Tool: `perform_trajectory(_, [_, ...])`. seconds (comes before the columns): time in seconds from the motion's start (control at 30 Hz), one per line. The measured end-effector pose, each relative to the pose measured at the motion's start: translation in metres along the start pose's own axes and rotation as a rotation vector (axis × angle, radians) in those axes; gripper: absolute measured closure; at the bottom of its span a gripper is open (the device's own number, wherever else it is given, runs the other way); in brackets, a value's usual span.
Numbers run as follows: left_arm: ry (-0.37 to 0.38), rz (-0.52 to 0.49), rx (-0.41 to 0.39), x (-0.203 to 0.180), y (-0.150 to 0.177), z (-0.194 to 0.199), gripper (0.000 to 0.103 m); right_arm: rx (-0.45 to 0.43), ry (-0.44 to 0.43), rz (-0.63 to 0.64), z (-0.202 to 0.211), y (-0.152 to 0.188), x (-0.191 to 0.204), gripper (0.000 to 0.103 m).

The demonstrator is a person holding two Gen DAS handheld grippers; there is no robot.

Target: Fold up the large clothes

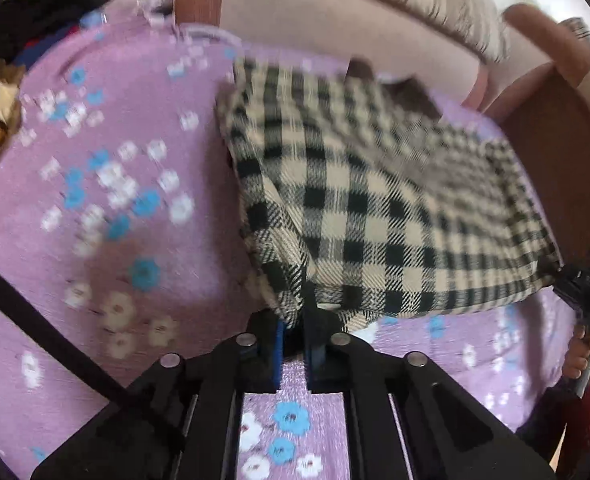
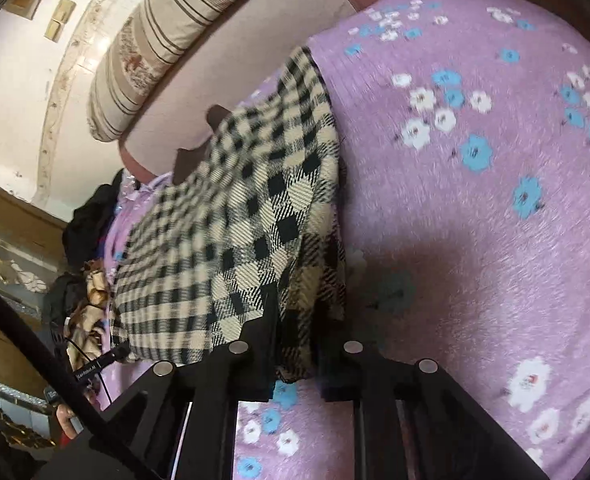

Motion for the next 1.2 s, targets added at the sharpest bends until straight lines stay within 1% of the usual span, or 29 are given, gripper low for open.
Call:
perform_trajectory(0.07, [0.001,-0.019,-0.029,-0.001,0.005,0.02,0.098,-0.013,-0.013,0.009,0.015,-0.001,0.002,0.09])
perform_trajectory(0.13, [-0.002,-0.026,-0.029,-0.002,0.012,0.026,0.098,-0.013,-0.026,0.013,0.023,0.001,0.001,0.09])
perform_trajectory(0.23, [-0.038,-0.022,0.003,-0.001,0.021,0.013,0.098,0.011,-0.002,0.014,0.018,0.008,-0.004,0.09])
perform_trajectory(0.33, [-0.063,0.008,0.033,0.0,0.028,-0.01,0.098,0.032,-0.002,-0.033,0.005,0.013,-0.017,0.091])
perform_trajectory(0.43, [-0.114,-0.024,0.03,-0.001,0.033,-0.017,0.098,0.032,-0.003,-0.075,-0.002,0.015,-0.03,0.091])
perform_trajectory(0.53, [-0.16,-0.064,0.022,-0.007,0.037,-0.015,0.097,0.028,0.013,-0.084,-0.001,0.014,-0.037,0.091])
perform_trajectory(0.6, [-0.196,-0.056,0.022,-0.003,0.04,-0.013,0.091,0.024,0.038,-0.082,0.0,0.012,-0.039,0.091])
perform_trajectory(0.63, [-0.212,-0.037,0.022,0.001,0.04,-0.011,0.083,0.025,0.061,-0.074,0.002,0.011,-0.039,0.09])
perform_trajectory(0.67, [-0.222,-0.009,0.016,0.009,0.042,-0.008,0.07,0.027,0.084,-0.065,0.002,0.01,-0.038,0.088])
perform_trajectory(0.7, [-0.225,0.011,0.011,0.015,0.046,-0.004,0.068,0.024,0.112,-0.061,0.004,0.01,-0.037,0.086])
perform_trajectory(0.73, [-0.237,0.043,0.005,0.023,0.051,-0.001,0.068,0.015,0.126,-0.064,0.007,0.01,-0.037,0.086])
perform_trajectory(0.8, [-0.272,0.087,0.003,0.037,0.059,0.004,0.068,-0.001,0.133,-0.082,0.015,0.014,-0.041,0.081])
perform_trajectory(0.87, [-0.301,0.131,0.011,0.052,0.071,0.01,0.067,-0.025,0.15,-0.09,0.024,0.019,-0.043,0.078])
perform_trajectory(0.9, [-0.315,0.153,0.015,0.058,0.077,0.013,0.066,-0.041,0.165,-0.091,0.03,0.022,-0.044,0.078])
perform_trajectory(0.93, [-0.322,0.169,0.016,0.062,0.081,0.016,0.061,-0.058,0.183,-0.088,0.037,0.024,-0.043,0.078])
perform_trajectory(0.97, [-0.326,0.19,0.011,0.067,0.087,0.02,0.058,-0.07,0.192,-0.082,0.042,0.026,-0.042,0.078])
perform_trajectory(1.07, [-0.322,0.228,-0.017,0.071,0.098,0.032,0.058,-0.111,0.211,-0.048,0.055,0.031,-0.03,0.078])
perform_trajectory(1.13, [-0.306,0.228,-0.048,0.064,0.098,0.04,0.057,-0.129,0.21,-0.008,0.058,0.03,-0.014,0.078])
perform_trajectory(1.2, [-0.291,0.206,-0.076,0.052,0.09,0.042,0.053,-0.13,0.184,0.043,0.053,0.026,0.009,0.078])
Point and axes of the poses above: each gripper's, at about its wrist camera, not at the fingertips, and z roughly against the way its jaws point, x to its left, y to its underside, the point moved 1 cm from there along -z, roughly the way its jaws point, and after that the axes turned 11 degrees about x, right-handed, at the moved point
